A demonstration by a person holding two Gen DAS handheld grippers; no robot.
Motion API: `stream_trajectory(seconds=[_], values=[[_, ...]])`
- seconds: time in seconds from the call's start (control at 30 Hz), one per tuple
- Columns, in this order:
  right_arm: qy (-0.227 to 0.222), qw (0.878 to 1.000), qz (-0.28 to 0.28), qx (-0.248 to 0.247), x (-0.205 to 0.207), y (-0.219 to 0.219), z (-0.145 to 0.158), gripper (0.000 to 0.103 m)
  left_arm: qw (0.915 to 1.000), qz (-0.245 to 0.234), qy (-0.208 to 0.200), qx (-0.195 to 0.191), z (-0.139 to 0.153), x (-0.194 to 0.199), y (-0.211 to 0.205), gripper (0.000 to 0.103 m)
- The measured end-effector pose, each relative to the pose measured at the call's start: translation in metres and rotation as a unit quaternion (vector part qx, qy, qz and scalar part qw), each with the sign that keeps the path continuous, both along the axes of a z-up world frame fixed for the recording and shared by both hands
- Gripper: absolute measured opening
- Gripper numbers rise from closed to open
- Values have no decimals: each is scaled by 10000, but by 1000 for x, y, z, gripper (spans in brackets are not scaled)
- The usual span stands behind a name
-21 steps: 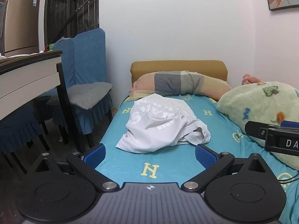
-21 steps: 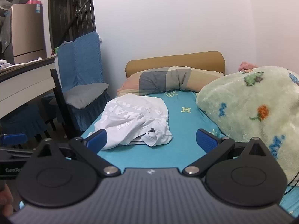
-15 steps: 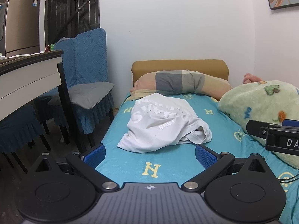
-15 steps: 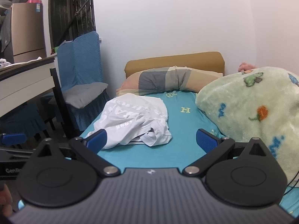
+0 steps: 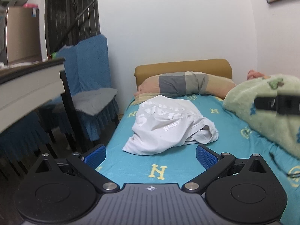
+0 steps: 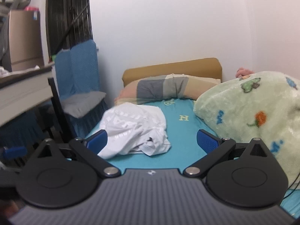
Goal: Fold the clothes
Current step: 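Move both grippers toward the crumpled white T-shirt on the bed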
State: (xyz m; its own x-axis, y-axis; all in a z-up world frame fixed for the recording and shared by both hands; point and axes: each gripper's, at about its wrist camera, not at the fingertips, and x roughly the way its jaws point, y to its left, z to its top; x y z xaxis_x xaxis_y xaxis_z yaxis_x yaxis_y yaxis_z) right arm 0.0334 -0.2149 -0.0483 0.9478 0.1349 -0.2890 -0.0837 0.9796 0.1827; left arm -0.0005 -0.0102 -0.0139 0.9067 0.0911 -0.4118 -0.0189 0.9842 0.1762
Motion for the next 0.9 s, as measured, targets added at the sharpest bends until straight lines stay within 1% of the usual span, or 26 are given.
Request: stream_trajectory(seconds=[0.07,0.13,0.23,0.27,0.37,0.43,0.53,0.63,0.73,0.83,0.9], values=[[-54,10000,-34,58,1,-5,3,103,9999,-40,-7,96,-1,0,-6,103],[-87,9999,79,115,1,-10,6,103,9998,-59,-59,166,1,-3,-11,103],[-138,9996,149,190,-1,-17,10,103,9990,40,-177,397,7,-8,-21,103],[-196,9993,212,232,-3,-20,11,103,9991,29,-163,385,10,-8,-23,103],[-396,9976,405,392,-8,-31,15,103,9999,-24,-39,121,24,-9,-27,103],[-534,9967,353,502,-11,-41,18,103,9999,-37,122,25,36,-4,-33,103],[-684,9953,284,632,-16,-56,23,103,9995,-91,294,90,52,7,-47,103],[-709,9942,335,742,-18,-66,23,103,9983,-254,476,212,60,22,-60,103],[-569,9939,279,905,-15,-73,17,103,9954,-443,685,495,50,42,-71,103],[-295,9926,128,1175,-7,-78,7,103,9911,-597,824,855,27,67,-73,103],[-122,9916,-24,1286,-2,-80,0,103,9887,-638,920,1001,8,85,-69,102]])
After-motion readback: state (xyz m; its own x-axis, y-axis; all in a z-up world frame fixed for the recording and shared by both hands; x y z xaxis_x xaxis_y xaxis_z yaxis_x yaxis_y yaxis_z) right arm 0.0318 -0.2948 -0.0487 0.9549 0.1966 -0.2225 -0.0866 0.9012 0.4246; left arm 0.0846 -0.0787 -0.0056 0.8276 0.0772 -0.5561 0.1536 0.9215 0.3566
